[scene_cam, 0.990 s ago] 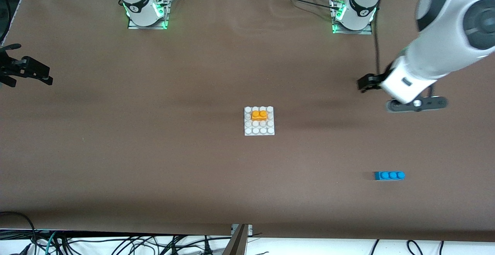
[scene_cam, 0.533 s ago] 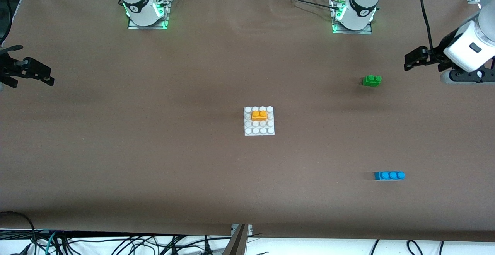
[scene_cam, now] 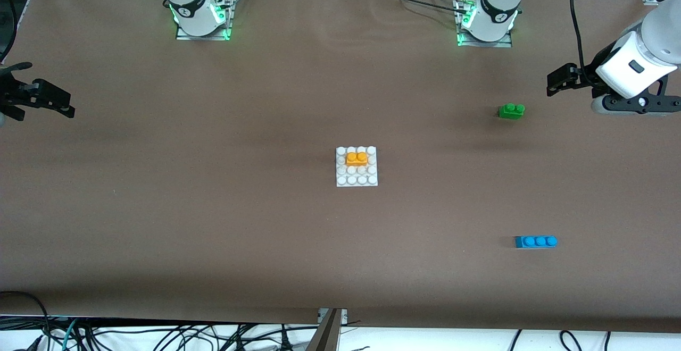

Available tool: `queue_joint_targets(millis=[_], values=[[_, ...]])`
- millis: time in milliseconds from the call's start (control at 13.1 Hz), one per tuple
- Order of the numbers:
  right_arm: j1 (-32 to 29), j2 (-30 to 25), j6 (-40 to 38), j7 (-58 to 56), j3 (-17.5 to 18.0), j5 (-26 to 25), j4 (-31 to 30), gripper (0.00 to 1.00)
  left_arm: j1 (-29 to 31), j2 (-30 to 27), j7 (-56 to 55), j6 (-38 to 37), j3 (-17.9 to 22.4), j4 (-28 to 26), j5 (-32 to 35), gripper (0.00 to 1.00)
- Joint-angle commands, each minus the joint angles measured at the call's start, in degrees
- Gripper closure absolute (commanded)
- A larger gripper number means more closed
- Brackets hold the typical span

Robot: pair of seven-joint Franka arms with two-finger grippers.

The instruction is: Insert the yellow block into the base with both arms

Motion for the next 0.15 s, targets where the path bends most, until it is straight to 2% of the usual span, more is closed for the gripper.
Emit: queue_joint_targets(millis=[0,76], values=[[-0.3,-0.6,-0.3,-0.3,0.6,-0.6,-0.5,0.00,0.4,-1.0,1.2,0.4,-0.2,-0.8,-1.3,0.00],[-0.3,-0.6,-0.3,-0.4,0.6,-0.6,-0.5,0.00,0.4,-1.0,1.4,0.4,-0.3,-0.6,-1.3,0.00]])
